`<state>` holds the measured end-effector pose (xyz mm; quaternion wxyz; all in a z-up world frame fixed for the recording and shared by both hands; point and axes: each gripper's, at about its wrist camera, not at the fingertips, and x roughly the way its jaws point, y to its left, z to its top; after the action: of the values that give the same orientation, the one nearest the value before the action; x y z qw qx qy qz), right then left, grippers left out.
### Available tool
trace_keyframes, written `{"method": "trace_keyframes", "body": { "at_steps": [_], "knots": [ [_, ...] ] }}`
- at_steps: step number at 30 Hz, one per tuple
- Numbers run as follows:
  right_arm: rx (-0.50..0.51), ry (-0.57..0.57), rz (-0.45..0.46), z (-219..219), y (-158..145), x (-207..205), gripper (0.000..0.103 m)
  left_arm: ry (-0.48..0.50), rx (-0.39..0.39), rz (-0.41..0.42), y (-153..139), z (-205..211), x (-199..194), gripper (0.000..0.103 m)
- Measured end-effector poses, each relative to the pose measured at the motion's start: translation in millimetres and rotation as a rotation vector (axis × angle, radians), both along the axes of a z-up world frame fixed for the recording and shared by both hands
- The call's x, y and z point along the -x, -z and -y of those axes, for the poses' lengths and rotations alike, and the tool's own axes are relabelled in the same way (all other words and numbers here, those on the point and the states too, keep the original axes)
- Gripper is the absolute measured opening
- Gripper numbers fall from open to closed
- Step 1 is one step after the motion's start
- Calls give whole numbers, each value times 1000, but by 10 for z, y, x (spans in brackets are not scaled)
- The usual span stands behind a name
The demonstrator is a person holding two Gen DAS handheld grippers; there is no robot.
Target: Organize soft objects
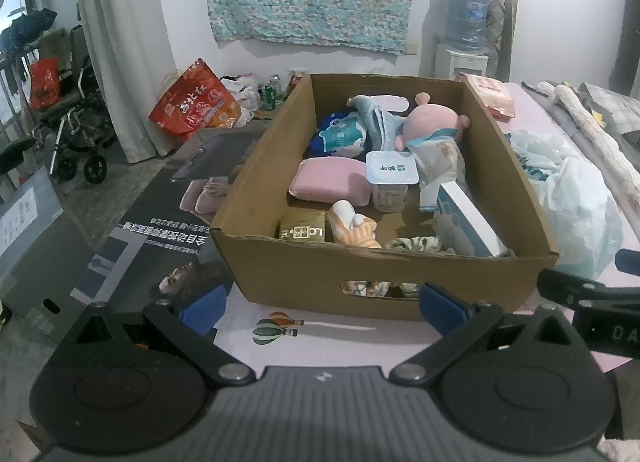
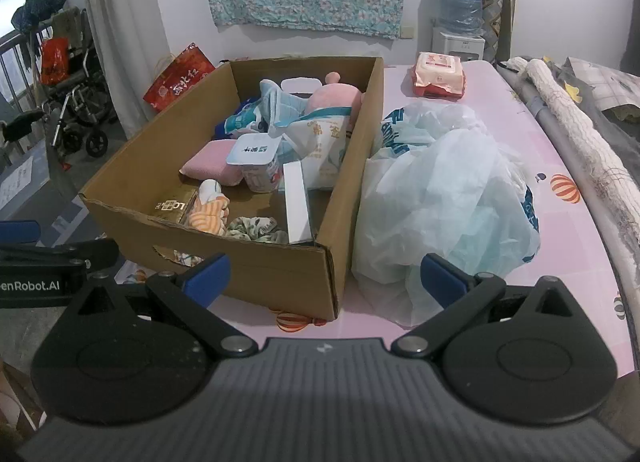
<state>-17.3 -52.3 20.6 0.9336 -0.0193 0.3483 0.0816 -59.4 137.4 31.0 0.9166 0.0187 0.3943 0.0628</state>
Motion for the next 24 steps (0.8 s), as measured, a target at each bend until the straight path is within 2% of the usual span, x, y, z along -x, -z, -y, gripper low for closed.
{"method": "trace_keyframes", "body": {
  "at_steps": [24],
  "knots": [
    [0, 22, -22, 47, 41, -23, 102, 30, 11, -24, 58, 22, -51, 103]
  ]
}}
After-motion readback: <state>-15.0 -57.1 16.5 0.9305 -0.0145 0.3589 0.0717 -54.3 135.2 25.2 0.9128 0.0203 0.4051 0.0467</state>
